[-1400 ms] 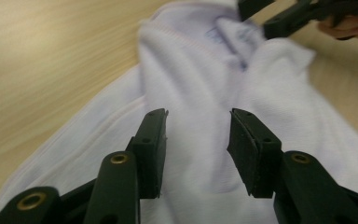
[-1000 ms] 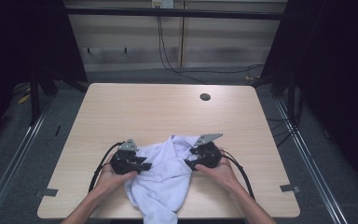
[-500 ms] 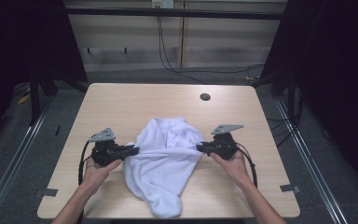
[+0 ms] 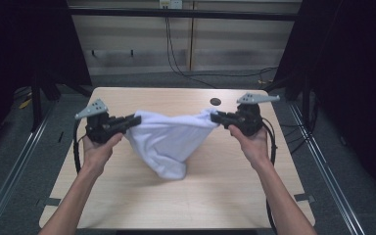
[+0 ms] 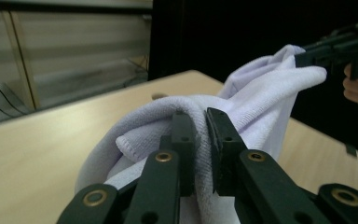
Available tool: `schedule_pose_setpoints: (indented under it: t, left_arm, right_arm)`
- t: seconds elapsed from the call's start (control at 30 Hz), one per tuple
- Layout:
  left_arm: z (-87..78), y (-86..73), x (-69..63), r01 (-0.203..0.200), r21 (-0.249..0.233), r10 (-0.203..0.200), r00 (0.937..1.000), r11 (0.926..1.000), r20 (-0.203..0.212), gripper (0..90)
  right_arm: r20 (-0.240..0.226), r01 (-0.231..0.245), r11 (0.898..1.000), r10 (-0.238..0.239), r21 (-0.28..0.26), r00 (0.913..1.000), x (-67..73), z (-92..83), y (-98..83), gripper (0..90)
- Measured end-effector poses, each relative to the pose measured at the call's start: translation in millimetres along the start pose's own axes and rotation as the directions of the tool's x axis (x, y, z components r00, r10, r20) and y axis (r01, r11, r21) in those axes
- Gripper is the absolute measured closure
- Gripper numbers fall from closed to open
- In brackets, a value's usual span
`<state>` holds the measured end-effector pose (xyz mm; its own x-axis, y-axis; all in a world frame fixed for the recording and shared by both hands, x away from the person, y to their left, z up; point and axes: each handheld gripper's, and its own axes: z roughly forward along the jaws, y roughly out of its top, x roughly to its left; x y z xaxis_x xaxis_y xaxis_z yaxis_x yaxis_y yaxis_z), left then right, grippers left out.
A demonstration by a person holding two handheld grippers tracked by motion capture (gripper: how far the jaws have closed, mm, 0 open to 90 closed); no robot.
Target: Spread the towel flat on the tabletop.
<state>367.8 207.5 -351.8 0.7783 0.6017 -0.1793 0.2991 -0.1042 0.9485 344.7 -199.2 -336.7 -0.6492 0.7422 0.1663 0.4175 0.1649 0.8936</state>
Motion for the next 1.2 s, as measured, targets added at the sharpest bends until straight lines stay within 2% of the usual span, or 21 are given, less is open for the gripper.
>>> schedule_pose_setpoints:
  t: [0.07,0.17,0.23,0.37,0.4,0.43,0.5,0.6,0.67,0.7,0.73,0.77,0.83,0.87,0.97,1.03,1.07,1.1,1.13,1.17,1.2]
  left_arm:
    - [2.3,7.6,1.8,-0.007,-0.002,0.007,0.9999,1.0000,-0.008,82.2]
    - [7.1,28.5,7.3,-0.028,0.002,0.028,0.9986,0.9996,-0.045,82.0]
    - [8.8,50.5,9.8,-0.070,-0.030,0.067,0.9942,0.9971,-0.084,82.1]
    - [7.8,60.4,-0.7,-0.094,-0.092,0.088,0.9939,0.9913,-0.066,82.2]
    - [9.5,51.8,-11.9,-0.132,-0.068,0.129,0.9907,0.9889,-0.044,81.9]
    - [9.5,51.8,-11.9,-0.132,-0.068,0.129,0.9907,0.9889,-0.044,81.6]
    - [15.3,24.4,-25.8,-0.147,-0.004,0.147,0.9890,0.9891,0.009,81.2]
    - [25.0,-24.4,-42.1,-0.118,0.089,0.107,0.9877,0.9891,0.114,80.6]
    - [30.5,-61.8,-55.7,-0.110,0.200,0.076,0.9822,0.9736,0.172,79.2]
    - [30.3,-77.2,-62.5,-0.135,0.236,0.087,0.9749,0.9623,0.205,78.2]
    - [28.4,-92.4,-68.3,-0.116,0.273,0.047,0.9677,0.9548,0.248,77.3]
    - [24.6,-100.4,-72.1,-0.101,0.280,0.025,0.9643,0.9545,0.264,75.2]
    - [16.3,-106.2,-75.7,-0.090,0.267,0.014,0.9617,0.9595,0.274,68.6]
    - [11.4,-106.0,-74.7,-0.079,0.250,0.005,0.9588,0.9651,0.284,68.6]
    - [1.6,-103.5,-64.0,-0.034,0.221,-0.024,0.9673,0.9748,0.253,63.9]
    - [2.8,-107.4,-53.2,0.021,0.215,-0.067,0.9757,0.9763,0.209,62.2]
    - [5.4,-110.0,-50.9,0.032,0.226,-0.079,0.9766,0.9735,0.200,59.0]
    - [16.4,-118.5,-48.4,0.038,0.271,-0.088,0.9806,0.9619,0.175,52.6]
    - [16.4,-118.5,-48.4,0.038,0.271,-0.088,0.9806,0.9619,0.175,48.2]
    - [30.1,-123.3,-47.2,0.049,0.303,-0.112,0.9747,0.9518,0.193,44.8]
    - [30.1,-123.3,-47.2,0.049,0.303,-0.112,0.9747,0.9518,0.193,43.8]
  right_arm:
    - [0.014,0.004,1.000,-0.004,-0.004,0.9999,-1.2,0.7,9.5,80.0]
    - [0.054,0.010,1.000,-0.008,-0.025,0.9985,-9.0,7.2,42.2,80.0]
    - [0.065,0.029,0.998,-0.026,-0.050,0.9975,-13.6,10.0,56.0,80.0]
    - [0.079,0.040,0.990,-0.029,-0.137,0.9964,-19.4,7.6,68.5,80.0]
    - [0.079,0.038,0.986,-0.025,-0.161,0.9965,-22.0,5.1,63.0,80.0]
    - [0.079,0.038,0.986,-0.025,-0.161,0.9965,-22.0,5.1,63.0,80.0]
    - [0.085,0.042,0.994,-0.033,-0.103,0.9958,-25.8,7.2,38.8,80.0]
    - [0.084,0.028,0.999,-0.030,0.027,0.9960,-33.7,14.7,-17.5,80.0]
    - [0.067,-0.010,0.995,0.003,0.098,0.9977,-39.4,16.8,-58.9,80.0]
    - [0.059,-0.025,0.992,0.018,0.120,0.9981,-40.3,16.7,-73.2,79.9]
    - [0.055,-0.029,0.987,0.021,0.156,0.9983,-40.4,15.7,-90.5,79.9]
    - [0.049,-0.034,0.981,0.025,0.192,0.9985,-39.2,12.9,-108.7,79.9]
    - [0.066,-0.032,0.971,0.017,0.236,0.9977,-38.0,1.9,-134.0,79.7]
    - [0.066,-0.032,0.971,0.017,0.236,0.9977,-38.0,1.9,-134.0,79.7]
    - [0.094,-0.054,0.968,0.032,0.247,0.9950,-46.2,-12.1,-149.1,79.3]
    - [0.113,-0.071,0.955,0.040,0.288,0.9927,-52.7,-16.3,-159.3,77.2]
    - [0.122,-0.076,0.947,0.040,0.312,0.9917,-55.0,-17.7,-165.1,74.2]
    - [0.142,-0.075,0.949,0.032,0.307,0.9894,-55.7,-21.1,-167.5,65.5]
    - [0.142,-0.075,0.949,0.032,0.307,0.9894,-55.7,-21.1,-167.5,65.5]
    - [0.159,-0.078,0.961,0.036,0.266,0.9867,-53.8,-25.7,-159.9,59.0]
    - [0.159,-0.078,0.961,0.036,0.266,0.9867,-53.8,-25.7,-159.9,59.0]
